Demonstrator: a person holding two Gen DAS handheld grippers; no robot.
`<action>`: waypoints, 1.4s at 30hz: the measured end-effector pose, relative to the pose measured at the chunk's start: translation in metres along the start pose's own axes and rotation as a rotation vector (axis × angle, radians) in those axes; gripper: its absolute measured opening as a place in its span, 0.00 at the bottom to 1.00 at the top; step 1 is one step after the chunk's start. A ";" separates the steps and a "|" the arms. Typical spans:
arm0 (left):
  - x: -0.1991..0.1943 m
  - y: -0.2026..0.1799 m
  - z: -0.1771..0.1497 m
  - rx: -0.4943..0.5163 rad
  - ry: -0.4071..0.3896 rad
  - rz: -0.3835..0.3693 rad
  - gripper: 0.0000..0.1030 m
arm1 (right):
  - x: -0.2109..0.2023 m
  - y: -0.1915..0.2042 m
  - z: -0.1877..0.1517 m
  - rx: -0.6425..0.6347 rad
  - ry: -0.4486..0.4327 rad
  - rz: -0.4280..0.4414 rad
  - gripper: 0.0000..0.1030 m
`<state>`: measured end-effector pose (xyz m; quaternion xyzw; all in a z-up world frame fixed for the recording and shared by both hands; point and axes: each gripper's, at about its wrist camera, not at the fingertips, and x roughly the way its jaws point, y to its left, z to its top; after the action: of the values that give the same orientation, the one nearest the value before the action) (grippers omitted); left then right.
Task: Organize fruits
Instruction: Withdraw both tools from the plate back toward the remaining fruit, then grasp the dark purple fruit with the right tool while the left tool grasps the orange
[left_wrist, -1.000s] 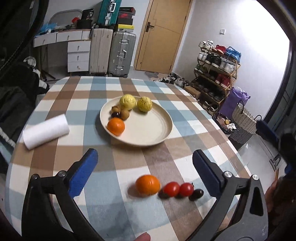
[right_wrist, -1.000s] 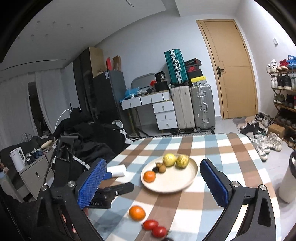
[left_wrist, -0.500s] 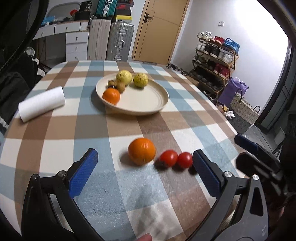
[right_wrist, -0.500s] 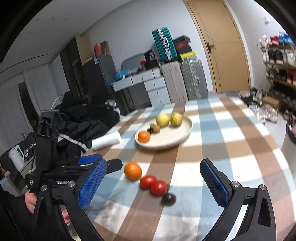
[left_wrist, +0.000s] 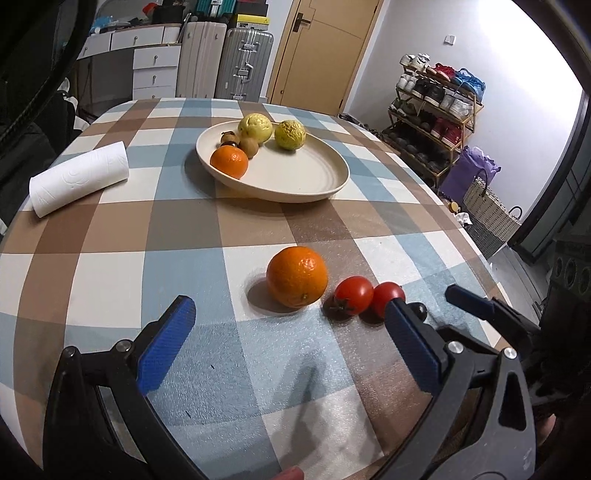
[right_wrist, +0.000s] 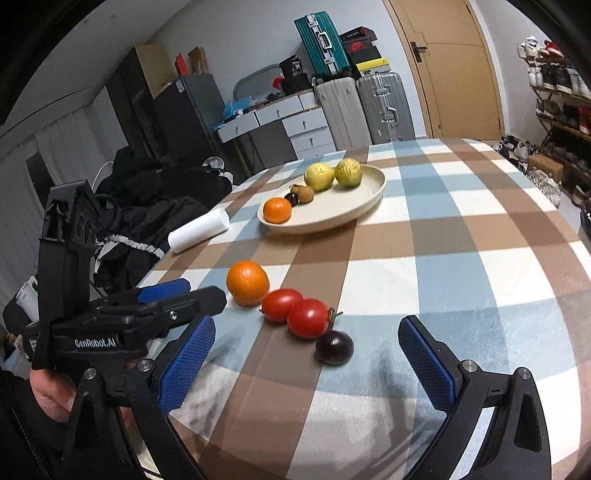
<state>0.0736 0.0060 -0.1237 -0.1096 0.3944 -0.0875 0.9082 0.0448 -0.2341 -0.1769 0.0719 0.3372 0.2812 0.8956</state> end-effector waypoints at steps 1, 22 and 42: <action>0.000 0.000 0.000 0.000 0.000 0.000 0.99 | 0.001 0.000 -0.001 0.001 0.004 -0.002 0.98; -0.005 -0.014 0.007 0.072 -0.017 -0.025 0.99 | 0.018 -0.011 -0.010 0.011 0.067 -0.047 0.25; 0.038 0.013 0.032 0.009 0.104 -0.098 0.89 | -0.010 -0.015 -0.003 -0.019 -0.027 -0.039 0.24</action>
<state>0.1236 0.0131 -0.1327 -0.1200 0.4346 -0.1395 0.8816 0.0431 -0.2520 -0.1785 0.0606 0.3236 0.2659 0.9060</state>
